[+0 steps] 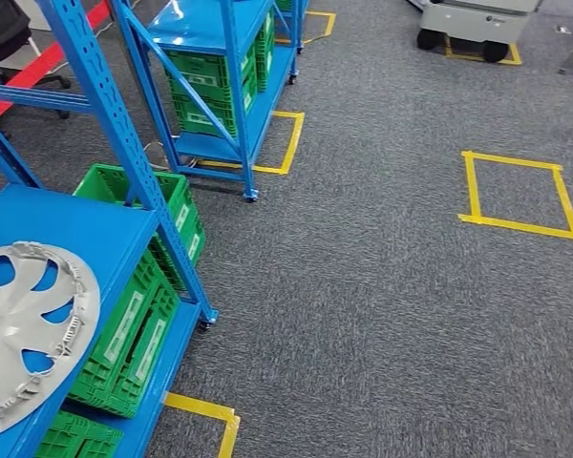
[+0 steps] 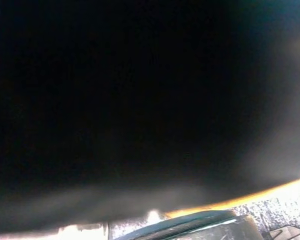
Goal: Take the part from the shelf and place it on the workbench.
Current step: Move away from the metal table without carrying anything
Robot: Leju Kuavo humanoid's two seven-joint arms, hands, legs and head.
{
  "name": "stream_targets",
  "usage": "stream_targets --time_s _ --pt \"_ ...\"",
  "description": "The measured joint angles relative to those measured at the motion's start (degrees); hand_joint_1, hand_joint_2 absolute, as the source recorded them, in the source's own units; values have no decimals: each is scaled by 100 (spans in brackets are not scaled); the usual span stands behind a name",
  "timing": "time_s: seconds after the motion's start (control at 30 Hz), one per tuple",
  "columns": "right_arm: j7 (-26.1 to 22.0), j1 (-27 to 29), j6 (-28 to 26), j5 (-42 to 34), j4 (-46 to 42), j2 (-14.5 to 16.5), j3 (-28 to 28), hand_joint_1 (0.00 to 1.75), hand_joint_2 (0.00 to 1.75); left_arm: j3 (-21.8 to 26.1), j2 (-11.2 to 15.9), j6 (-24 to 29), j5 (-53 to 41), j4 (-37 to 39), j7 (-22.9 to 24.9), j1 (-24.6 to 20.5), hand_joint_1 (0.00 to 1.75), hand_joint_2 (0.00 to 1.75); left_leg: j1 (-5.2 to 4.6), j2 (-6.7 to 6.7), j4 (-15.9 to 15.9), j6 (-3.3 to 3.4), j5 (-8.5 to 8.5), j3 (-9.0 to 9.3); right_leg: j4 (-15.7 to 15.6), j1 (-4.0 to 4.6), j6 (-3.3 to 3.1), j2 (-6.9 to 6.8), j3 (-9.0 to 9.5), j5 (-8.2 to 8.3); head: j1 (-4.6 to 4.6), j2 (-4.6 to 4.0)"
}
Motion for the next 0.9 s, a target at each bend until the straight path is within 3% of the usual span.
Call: stream_targets --time_s 0.07,0.13,0.17,0.23,0.27,0.3,0.37,0.4,0.43,0.5,0.57,0.63,0.67,0.73,0.8,0.83,0.87,0.9 --pt "-5 -17 0 0 35 -4 42 0 0 1 -5 0 15 1 -21 -9 0 0 3 -147 21 -71 2 -43 -395 -15 -26 220 176 86 -5 -1" --pt "-11 -28 0 1 58 -5 71 0 0 1 -4 0 26 2 -34 -4 0 0 26 -284 16 -162 32 -99 -433 -8 -70 155 212 63 -8 0" --pt "-13 -37 0 2 66 -9 79 0 0 1 -2 0 30 2 -40 3 0 0 30 -234 33 -199 22 -121 -448 -9 -105 81 225 76 -10 -1" --pt "-21 -56 0 7 82 -16 92 0 0 0 3 0 35 2 -49 -1 0 0 16 75 326 -250 -172 -260 -486 -13 -185 -85 247 93 -39 0" --pt "-25 -61 0 8 94 -20 104 0 0 -1 3 0 37 2 -52 -10 0 0 8 272 658 -265 -355 -415 -492 0 -213 -178 256 88 -52 0" --pt "-28 -65 0 9 109 -20 122 0 0 -1 2 0 38 2 -57 -19 0 0 7 382 1067 -278 -550 -610 -492 17 -236 -274 257 78 -63 0" --pt "-34 -82 0 8 146 -20 163 0 0 -1 -1 0 41 2 -64 -21 0 0 9 443 1659 -285 -738 -886 -490 47 -256 -464 258 57 -63 0" --pt "-38 -97 0 8 162 -21 177 0 0 -1 -3 0 44 2 -67 -16 0 0 8 454 1653 -276 -665 -873 -489 60 -260 -547 257 45 -63 0" --pt "-42 -113 0 8 174 -21 187 0 0 -1 -2 -1 48 2 -67 -12 0 0 2 483 1417 -254 -498 -739 -490 73 -260 -623 263 29 -63 0" --pt "-48 -139 0 8 189 -21 203 0 0 -1 4 -1 53 3 -67 -14 0 0 -41 684 614 -167 -158 -290 -489 103 -240 -762 302 -18 -62 0" --pt "-49 -158 0 8 203 -21 222 0 0 -1 8 0 53 3 -69 -22 0 0 -94 842 126 -77 -45 -28 -486 124 -188 -880 355 -65 -49 0" --pt "-49 -186 0 7 215 -22 235 0 0 -1 6 -1 53 4 -72 -10 0 0 -113 774 66 -21 -41 -27 -503 127 -127 -983 423 -79 -42 0" --pt "-49 -204 0 7 218 -23 238 0 0 -1 2 -1 54 4 -72 1 0 0 -100 717 39 9 -19 -23 -505 120 -94 -957 445 -96 -41 0" --pt "-54 -225 0 10 224 -31 244 0 0 -1 0 -1 54 5 -72 5 0 0 -63 605 -28 70 34 -4 -286 103 -40 -678 367 -269 -23 0" --pt "-59 -227 0 8 243 -38 266 0 0 -1 -5 -2 54 6 -72 -10 0 0 -46 482 -51 102 56 -11 428 78 -9 -364 9 -634 -3 0" --pt "-59 -224 1 4 256 -39 283 0 0 -1 -9 -3 55 7 -72 -15 0 0 -46 412 -50 107 56 -20 838 72 0 -316 -207 -786 0 0" --pt "-59 -223 1 1 272 -40 297 0 0 -1 -17 -4 55 7 -72 -17 0 0 -46 338 -48 108 55 -21 1119 69 8 -300 -373 -842 -2 0" --pt "-59 -224 2 -2 286 -44 308 0 0 -1 -25 -5 55 7 -72 -17 0 0 -44 257 -45 104 52 -16 1178 65 13 -294 -441 -770 -1 0"
